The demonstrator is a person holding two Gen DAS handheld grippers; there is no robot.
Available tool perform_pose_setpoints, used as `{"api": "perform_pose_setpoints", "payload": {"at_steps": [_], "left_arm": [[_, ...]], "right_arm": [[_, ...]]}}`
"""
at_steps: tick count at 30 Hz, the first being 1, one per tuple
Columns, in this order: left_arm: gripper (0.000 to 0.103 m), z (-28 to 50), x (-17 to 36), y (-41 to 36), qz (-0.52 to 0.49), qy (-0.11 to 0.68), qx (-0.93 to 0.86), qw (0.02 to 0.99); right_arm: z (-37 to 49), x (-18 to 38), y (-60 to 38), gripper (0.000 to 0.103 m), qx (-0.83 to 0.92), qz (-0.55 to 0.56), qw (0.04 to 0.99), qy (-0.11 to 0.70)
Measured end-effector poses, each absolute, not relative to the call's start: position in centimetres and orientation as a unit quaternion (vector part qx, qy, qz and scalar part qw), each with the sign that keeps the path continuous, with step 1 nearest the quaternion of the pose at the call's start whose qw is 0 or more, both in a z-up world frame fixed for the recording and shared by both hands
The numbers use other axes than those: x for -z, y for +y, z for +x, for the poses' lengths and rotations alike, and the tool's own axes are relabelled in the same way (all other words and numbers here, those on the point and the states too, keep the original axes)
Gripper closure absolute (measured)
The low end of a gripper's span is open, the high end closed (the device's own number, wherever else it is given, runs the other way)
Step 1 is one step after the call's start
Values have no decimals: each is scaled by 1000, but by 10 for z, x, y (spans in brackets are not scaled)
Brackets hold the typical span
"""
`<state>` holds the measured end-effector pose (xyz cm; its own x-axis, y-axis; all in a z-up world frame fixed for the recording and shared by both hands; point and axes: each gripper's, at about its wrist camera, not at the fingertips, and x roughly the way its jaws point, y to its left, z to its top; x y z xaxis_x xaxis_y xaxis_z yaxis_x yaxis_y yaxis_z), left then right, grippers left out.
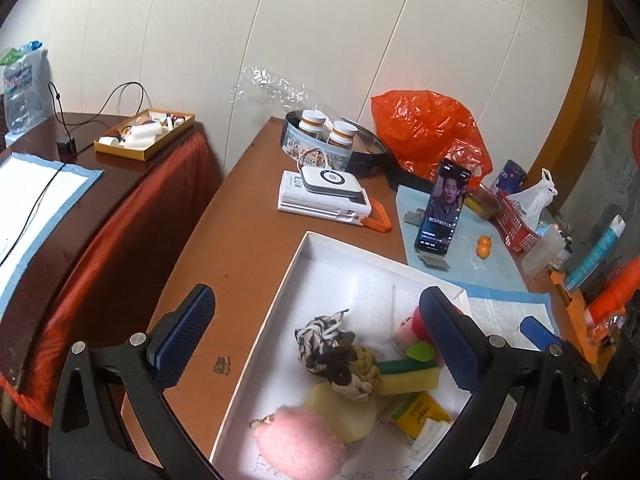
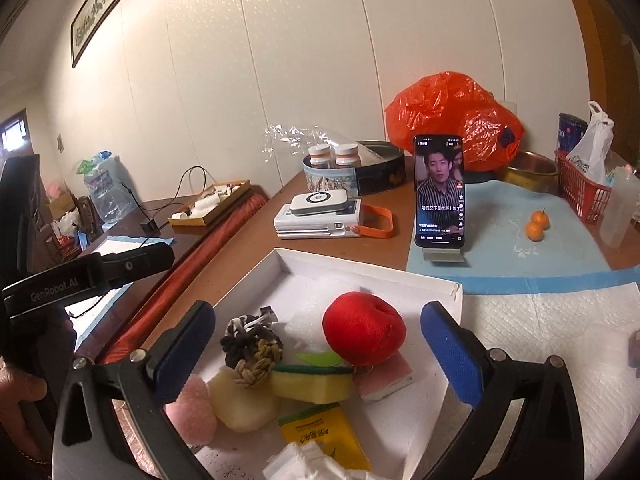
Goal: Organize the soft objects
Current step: 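Lower rope and apple plush into the white tray and open both grippers, then grasp the brown knit cloth with blue cord with the right gripper while the left approaches the white foam sheet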
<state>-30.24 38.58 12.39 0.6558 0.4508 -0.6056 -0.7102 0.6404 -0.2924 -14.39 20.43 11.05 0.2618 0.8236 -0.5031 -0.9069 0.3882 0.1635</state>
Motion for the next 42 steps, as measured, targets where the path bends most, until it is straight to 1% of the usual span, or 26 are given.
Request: {"api": "perform_pose_setpoints", "payload": {"at_steps": [13, 21, 33, 42], "left_arm": [[0, -299, -135, 346, -251, 248, -311, 883], [0, -269, -138, 312, -239, 260, -289, 890], [0, -190, -129, 244, -212, 301, -245, 897], [0, -114, -104, 187, -179, 347, -199, 899]], "right_arm": [[-143, -111, 170, 0, -541, -51, 796, 267], [-123, -108, 140, 0, -525, -40, 806, 270], [-42, -98, 57, 0, -462, 4, 836, 295], [58, -89, -21, 0, -401, 22, 862, 309]]}}
